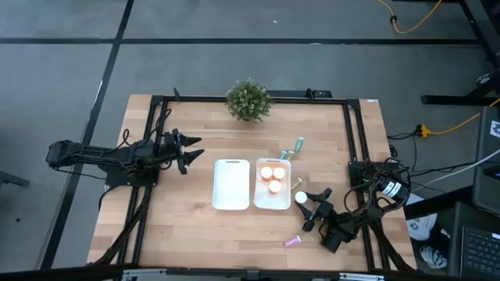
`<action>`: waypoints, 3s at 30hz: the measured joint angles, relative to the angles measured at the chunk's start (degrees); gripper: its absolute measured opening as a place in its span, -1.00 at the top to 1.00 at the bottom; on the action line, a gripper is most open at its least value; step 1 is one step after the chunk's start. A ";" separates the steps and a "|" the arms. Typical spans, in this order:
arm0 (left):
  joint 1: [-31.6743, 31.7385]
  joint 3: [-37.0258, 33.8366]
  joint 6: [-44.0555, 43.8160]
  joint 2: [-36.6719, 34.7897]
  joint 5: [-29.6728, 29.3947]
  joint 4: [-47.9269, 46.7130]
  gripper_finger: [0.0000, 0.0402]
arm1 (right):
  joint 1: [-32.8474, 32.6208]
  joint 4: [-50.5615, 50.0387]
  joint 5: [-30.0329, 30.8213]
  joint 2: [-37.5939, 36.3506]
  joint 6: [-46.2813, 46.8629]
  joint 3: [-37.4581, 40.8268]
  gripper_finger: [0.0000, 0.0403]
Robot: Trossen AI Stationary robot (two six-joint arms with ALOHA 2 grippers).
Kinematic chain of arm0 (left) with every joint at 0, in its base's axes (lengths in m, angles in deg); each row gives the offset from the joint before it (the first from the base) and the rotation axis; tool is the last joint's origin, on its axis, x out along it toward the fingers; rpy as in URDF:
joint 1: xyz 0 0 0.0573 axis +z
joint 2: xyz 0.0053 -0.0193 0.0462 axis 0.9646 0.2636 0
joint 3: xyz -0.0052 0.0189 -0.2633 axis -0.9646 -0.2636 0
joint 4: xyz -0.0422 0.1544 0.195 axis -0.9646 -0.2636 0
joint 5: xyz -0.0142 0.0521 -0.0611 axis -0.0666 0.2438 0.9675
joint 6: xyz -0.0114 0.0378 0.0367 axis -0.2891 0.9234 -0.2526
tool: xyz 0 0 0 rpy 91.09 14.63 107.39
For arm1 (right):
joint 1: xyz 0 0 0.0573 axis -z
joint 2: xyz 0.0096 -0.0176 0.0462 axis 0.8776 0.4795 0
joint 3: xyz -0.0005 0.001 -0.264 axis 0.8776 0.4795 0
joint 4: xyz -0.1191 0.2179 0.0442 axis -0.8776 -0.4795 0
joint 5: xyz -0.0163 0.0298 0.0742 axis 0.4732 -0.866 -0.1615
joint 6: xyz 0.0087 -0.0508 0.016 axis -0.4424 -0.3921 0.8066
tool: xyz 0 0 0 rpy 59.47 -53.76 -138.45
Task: Pick and place medicine bottles into bin by pill shape (circle, oval)
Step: Put the orange capsule bottle into the right white bin
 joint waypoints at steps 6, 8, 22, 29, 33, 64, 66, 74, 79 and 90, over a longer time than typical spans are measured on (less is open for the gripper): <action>0.00 0.00 0.00 -0.01 -0.02 0.00 -0.27 | 0.00 -0.13 0.03 0.00 0.00 0.00 -0.09; 0.00 0.02 -0.01 -0.01 -0.01 0.02 -0.27 | 0.00 -0.19 -0.02 0.01 0.00 0.00 -0.14; 0.00 0.01 0.00 -0.02 -0.01 0.00 -0.27 | 0.02 -1.15 0.15 -1.04 -0.34 0.00 -0.43; 0.00 0.02 0.00 -0.02 -0.02 0.00 -0.27 | 0.00 -1.79 0.33 -4.21 -7.62 -0.11 -0.56; 0.00 0.00 -0.02 0.00 -0.02 0.00 -0.27 | 0.00 -1.81 0.31 -4.57 -7.76 -0.11 -0.60; 0.00 0.01 0.00 0.00 -0.02 0.00 -0.27 | 2.23 -13.38 -28.67 -29.28 -11.74 -0.15 -0.87; 0.00 0.02 -0.02 0.00 -0.02 0.00 -0.27 | 3.46 -13.26 -32.74 -33.14 -14.62 -0.15 -0.87; 0.00 0.00 0.00 0.00 0.00 0.00 -0.27 | 9.32 -13.67 -46.62 -43.92 -29.32 -0.15 -0.87; 0.00 0.02 0.00 0.00 -0.01 0.00 -0.27 | 13.33 -14.69 -57.72 -46.27 -30.30 -0.15 -0.87; 0.00 0.00 0.00 -0.02 -0.02 0.00 -0.27 | 19.27 -19.79 -71.45 -46.23 -30.29 -0.15 -0.87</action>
